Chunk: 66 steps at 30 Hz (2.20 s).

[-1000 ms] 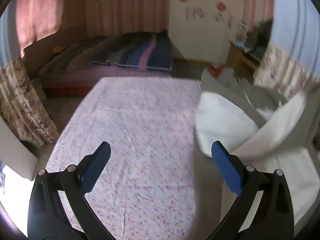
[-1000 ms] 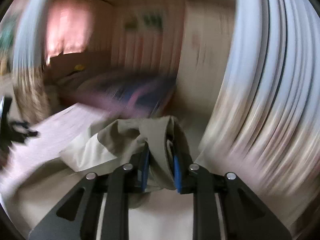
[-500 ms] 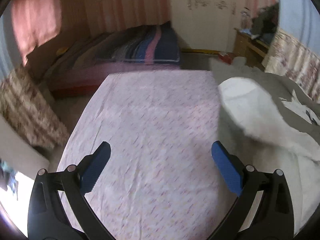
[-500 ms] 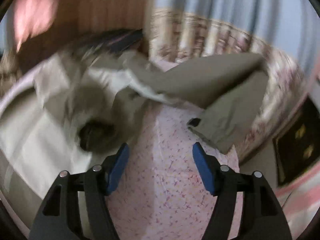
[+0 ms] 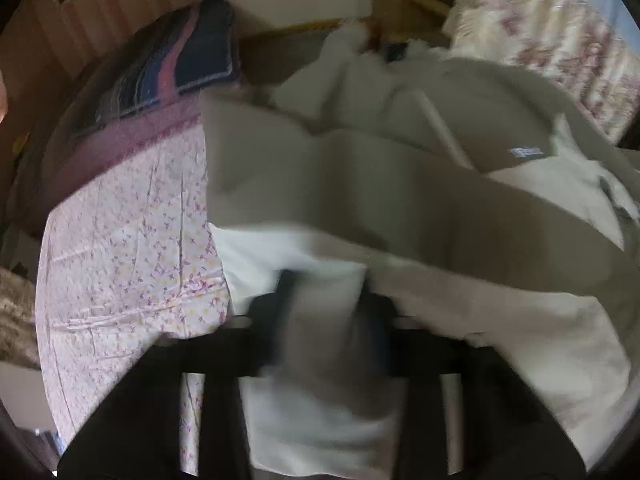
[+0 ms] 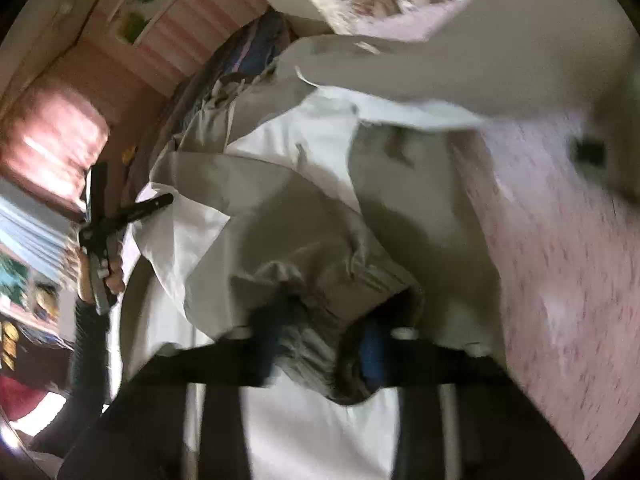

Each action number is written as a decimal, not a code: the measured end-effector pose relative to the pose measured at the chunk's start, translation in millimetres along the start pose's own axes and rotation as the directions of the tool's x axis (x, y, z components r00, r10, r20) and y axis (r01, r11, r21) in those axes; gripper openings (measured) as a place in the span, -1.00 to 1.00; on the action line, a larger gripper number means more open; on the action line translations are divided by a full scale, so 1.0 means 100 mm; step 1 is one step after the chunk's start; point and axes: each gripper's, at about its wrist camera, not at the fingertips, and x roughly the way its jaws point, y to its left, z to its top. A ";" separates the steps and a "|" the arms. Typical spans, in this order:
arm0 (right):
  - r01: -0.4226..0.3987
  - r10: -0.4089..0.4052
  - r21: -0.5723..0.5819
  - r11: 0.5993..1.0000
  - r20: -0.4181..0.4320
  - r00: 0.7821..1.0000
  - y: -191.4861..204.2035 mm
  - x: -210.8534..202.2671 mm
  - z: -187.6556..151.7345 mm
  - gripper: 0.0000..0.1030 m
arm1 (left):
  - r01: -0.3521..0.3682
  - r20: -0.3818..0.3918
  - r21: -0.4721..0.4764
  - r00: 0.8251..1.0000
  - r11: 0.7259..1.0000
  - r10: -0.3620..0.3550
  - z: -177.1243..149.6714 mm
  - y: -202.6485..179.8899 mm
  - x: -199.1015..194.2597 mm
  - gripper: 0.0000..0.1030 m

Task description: Fold large clothes

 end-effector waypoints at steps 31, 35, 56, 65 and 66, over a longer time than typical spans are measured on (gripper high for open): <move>0.335 -0.245 -0.485 0.808 0.241 0.939 1.08 0.55 0.92 -0.55 | -0.141 0.207 -0.065 0.967 0.988 0.152 -0.36 0.24 -0.61 0.11; 0.353 -0.306 -0.457 0.816 0.177 0.935 0.84 0.86 0.89 -0.73 | -0.177 0.061 -0.080 0.981 0.981 0.182 -0.35 0.34 -0.10 -0.66; 0.531 -0.508 0.064 0.845 0.408 0.759 -0.94 -1.68 0.34 0.31 | -0.127 0.246 -0.184 0.954 0.975 0.171 -0.91 0.69 -0.92 0.94; 0.508 -0.479 -0.013 0.861 0.310 0.821 -1.44 -0.97 0.37 0.31 | -0.104 0.270 -0.149 0.952 0.983 0.142 -0.95 0.50 -0.95 0.94; 0.495 -0.470 -0.008 0.869 0.299 0.830 -1.47 -0.94 0.40 0.02 | -0.120 0.269 -0.142 0.951 0.983 0.155 -0.97 0.49 -0.97 0.94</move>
